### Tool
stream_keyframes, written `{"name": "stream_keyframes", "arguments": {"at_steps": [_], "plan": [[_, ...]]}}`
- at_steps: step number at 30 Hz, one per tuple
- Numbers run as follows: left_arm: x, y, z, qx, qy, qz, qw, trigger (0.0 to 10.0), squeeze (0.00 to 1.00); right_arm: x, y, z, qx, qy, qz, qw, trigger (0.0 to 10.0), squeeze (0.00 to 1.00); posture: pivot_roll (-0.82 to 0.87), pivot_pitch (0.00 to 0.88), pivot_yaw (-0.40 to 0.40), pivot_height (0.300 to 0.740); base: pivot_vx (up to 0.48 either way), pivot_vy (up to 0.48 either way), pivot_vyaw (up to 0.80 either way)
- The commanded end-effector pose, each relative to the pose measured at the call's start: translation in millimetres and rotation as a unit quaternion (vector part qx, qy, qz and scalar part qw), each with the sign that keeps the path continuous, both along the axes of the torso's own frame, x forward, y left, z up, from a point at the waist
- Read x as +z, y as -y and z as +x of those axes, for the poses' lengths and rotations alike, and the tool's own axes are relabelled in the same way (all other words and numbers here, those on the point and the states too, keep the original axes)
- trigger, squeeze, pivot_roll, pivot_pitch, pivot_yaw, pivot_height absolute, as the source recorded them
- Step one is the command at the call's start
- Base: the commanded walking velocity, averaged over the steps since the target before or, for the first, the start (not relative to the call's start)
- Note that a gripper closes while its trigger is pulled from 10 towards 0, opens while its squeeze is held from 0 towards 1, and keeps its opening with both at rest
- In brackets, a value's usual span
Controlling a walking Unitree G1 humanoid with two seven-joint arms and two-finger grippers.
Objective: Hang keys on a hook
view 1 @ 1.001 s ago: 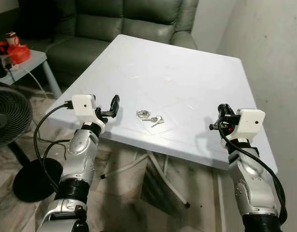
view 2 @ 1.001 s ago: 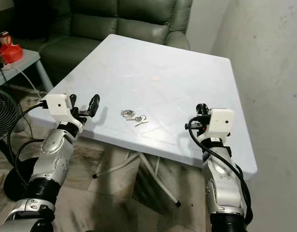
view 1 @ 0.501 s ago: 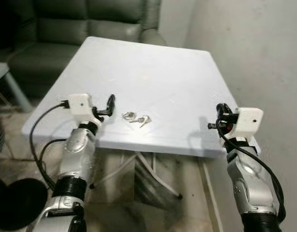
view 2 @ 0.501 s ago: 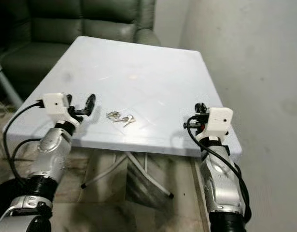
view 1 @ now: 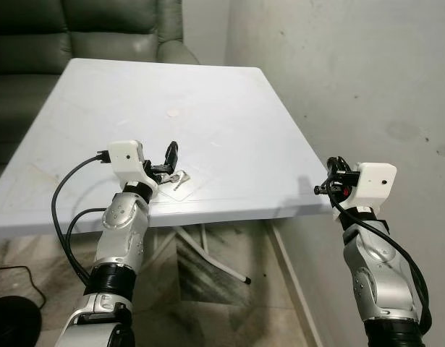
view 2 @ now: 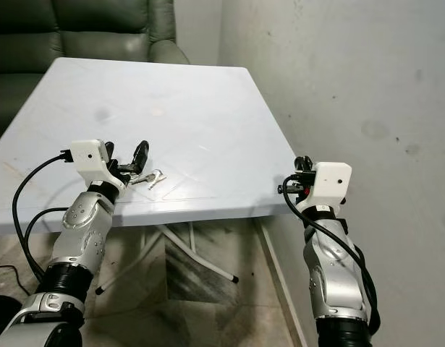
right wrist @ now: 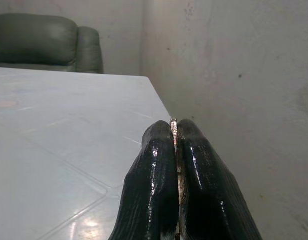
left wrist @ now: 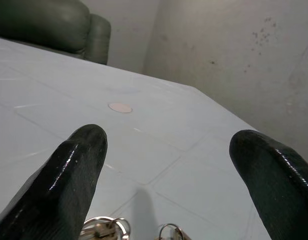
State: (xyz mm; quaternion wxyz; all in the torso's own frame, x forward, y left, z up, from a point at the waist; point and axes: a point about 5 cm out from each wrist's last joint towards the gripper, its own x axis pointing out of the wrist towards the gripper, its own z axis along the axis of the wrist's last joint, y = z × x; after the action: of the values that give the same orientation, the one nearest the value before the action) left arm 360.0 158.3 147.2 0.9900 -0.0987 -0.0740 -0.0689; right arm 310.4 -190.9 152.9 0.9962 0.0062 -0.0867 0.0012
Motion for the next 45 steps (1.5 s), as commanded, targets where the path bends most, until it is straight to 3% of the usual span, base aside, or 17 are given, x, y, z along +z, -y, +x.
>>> {"name": "stream_keyframes", "arguments": {"at_steps": [1, 8, 32, 45], "plan": [[2.3, 1.6, 2.7, -0.001, -0.003, -0.004, 1.000, 10.0, 0.00, 6.8, 2.9, 1.3, -0.004, 0.008, -0.005, 1.000, 10.0, 0.00, -0.01, 0.000, -0.085, 0.711, 0.000, 0.000, -0.77], [1.6, 1.0, 2.5, 0.003, -0.003, -0.008, 1.000, 10.0, 0.00, 6.7, 2.4, 1.9, 0.000, 0.006, -0.006, 1.000, 10.0, 0.00, 0.00, 0.000, -0.093, 0.711, 0.000, 0.381, -0.77], [1.2, 0.0, 4.2, 0.016, -0.010, -0.011, 1.000, 10.0, 0.00, 9.4, 3.5, 2.5, 0.001, 0.007, -0.008, 1.000, 10.0, 0.00, 0.00, 0.000, -0.105, 0.711, 0.000, 0.000, -0.77], [2.3, 8.7, 6.6, 0.002, -0.017, -0.006, 1.000, 10.0, 0.00, 12.0, 7.0, 2.7, -0.008, 0.009, -0.011, 1.000, 10.0, 0.00, -0.02, 0.000, -0.102, 0.711, 0.000, 0.000, -0.77]]}}
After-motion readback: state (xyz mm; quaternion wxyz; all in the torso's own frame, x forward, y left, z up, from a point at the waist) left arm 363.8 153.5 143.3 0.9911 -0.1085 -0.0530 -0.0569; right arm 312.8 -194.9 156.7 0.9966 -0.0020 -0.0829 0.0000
